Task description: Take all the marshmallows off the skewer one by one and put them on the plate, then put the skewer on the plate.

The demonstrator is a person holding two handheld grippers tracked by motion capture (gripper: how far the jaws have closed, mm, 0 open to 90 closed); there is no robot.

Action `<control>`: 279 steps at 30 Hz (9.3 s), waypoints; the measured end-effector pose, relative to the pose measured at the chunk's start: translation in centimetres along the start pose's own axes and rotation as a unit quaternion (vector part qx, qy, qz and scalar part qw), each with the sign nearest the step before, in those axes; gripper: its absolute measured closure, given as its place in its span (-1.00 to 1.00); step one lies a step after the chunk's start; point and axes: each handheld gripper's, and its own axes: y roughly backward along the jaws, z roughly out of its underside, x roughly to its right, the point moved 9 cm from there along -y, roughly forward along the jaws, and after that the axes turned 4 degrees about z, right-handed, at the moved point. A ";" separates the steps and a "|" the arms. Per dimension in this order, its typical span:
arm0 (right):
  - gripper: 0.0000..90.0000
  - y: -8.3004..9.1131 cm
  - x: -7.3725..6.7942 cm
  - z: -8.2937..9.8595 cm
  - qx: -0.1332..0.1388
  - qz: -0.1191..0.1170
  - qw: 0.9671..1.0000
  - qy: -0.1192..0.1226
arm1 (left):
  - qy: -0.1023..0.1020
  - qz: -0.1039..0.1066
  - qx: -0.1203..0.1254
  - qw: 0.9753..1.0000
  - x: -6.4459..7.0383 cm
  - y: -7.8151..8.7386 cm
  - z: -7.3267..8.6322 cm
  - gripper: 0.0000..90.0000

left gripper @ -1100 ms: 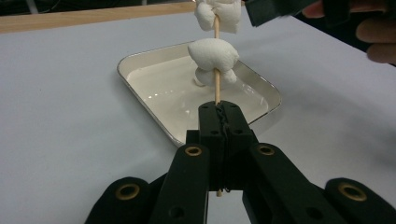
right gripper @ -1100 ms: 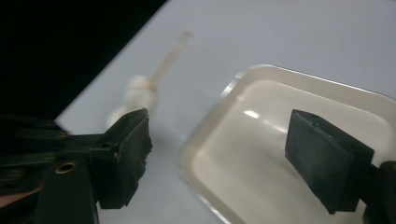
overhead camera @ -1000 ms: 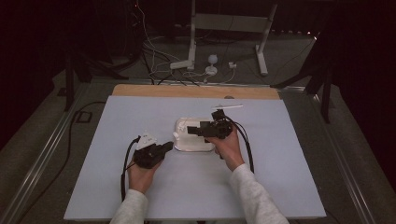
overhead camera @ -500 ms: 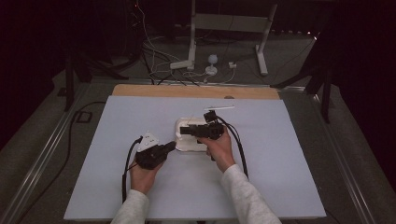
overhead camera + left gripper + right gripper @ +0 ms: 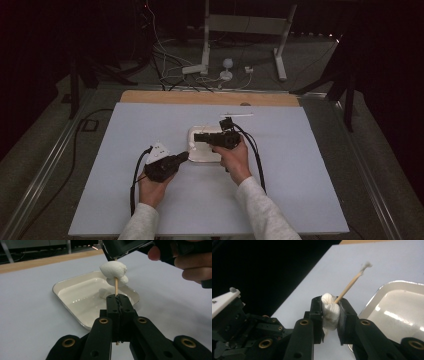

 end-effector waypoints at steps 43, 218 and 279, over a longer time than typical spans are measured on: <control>0.72 3.6 6.2 -1.0 0.016 0.127 0.991 0.035 | 0.019 -0.010 -0.015 1.000 -1.2 0.3 1.0 1.00; -0.96 2.6 6.7 1.5 0.011 0.165 0.983 0.081 | 0.059 -0.007 0.004 0.998 -0.9 -0.3 -0.1 1.00; -1.00 14.6 6.6 6.7 0.066 0.159 0.977 0.122 | 0.118 -0.091 -0.010 0.989 -2.0 -7.4 -3.0 0.99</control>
